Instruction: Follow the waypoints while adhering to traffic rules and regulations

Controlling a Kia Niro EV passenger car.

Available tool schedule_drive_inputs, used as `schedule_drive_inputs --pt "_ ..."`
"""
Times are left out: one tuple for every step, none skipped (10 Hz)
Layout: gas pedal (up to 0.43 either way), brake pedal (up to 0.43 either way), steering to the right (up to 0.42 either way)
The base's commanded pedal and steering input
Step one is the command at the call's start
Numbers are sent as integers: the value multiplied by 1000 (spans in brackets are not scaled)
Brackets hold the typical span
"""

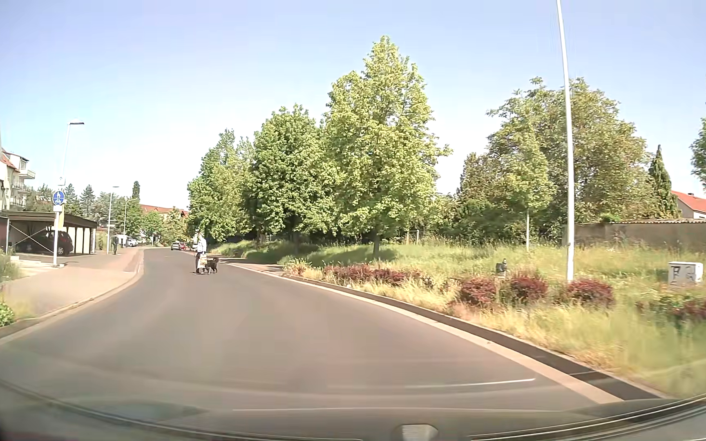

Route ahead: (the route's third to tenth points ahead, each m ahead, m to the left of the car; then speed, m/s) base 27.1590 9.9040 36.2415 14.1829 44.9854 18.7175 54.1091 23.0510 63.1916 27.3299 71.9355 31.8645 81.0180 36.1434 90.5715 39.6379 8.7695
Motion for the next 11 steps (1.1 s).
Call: schedule_drive_inputs --pt "0 30 -108" --pt "0 30 -107" --pt "0 30 -107" --pt "0 30 -106" --pt "0 30 -103" --pt "0 30 -98" --pt "0 30 -97" --pt "0 30 -96" --pt "39 30 -99" --pt "59 30 -99" --pt "110 30 -99"
